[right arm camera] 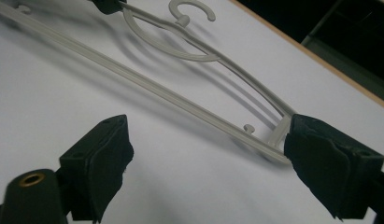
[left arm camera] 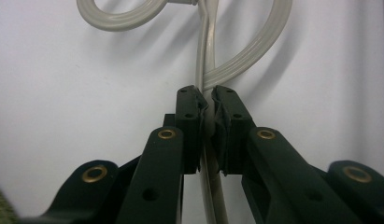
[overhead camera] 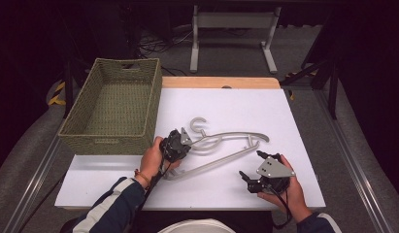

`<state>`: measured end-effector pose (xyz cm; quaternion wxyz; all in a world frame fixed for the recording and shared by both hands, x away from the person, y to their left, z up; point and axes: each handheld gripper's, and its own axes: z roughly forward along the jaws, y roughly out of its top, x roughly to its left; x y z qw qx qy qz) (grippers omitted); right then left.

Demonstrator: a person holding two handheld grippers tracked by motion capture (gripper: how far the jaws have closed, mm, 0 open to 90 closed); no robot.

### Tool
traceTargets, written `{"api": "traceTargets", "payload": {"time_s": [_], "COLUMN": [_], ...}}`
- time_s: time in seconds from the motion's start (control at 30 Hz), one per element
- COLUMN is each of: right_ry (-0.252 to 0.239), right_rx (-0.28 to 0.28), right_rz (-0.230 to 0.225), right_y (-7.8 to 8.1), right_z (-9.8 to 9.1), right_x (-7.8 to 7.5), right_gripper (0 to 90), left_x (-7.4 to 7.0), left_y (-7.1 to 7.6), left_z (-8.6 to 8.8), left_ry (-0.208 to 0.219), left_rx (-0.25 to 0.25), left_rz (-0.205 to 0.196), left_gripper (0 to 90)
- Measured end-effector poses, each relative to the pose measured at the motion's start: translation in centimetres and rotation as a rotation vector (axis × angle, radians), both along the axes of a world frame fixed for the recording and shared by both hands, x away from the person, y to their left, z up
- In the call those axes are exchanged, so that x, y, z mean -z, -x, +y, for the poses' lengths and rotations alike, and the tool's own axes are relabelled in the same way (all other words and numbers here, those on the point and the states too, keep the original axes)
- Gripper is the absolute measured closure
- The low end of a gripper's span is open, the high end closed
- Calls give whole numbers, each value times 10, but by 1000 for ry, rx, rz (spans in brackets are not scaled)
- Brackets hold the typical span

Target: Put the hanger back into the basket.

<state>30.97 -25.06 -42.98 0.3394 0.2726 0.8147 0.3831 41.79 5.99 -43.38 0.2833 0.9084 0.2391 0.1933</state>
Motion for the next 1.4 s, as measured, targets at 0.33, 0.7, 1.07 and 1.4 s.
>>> {"api": "traceTargets", "payload": {"time_s": [0.33, 0.7, 1.07, 1.4], "right_ry": [-18, 6, 13, 13], "right_rx": [23, 0, 3, 22], "right_rz": [-92, -17, 9, 45], "right_y": [5, 0, -3, -7], "right_z": [-2, 1, 1, 1], "right_x": [-5, 4, 7, 10], "right_gripper": [148, 148, 148, 149], "left_x": [-27, 4, 1, -1], "left_y": [13, -11, -18, -29], "left_z": [9, 9, 11, 9], "left_ry": [60, -76, -104, -119], "left_rx": [-13, 16, 21, 46], "left_rz": [-159, 147, 209, 279], "left_gripper": [812, 811, 726, 693]}}
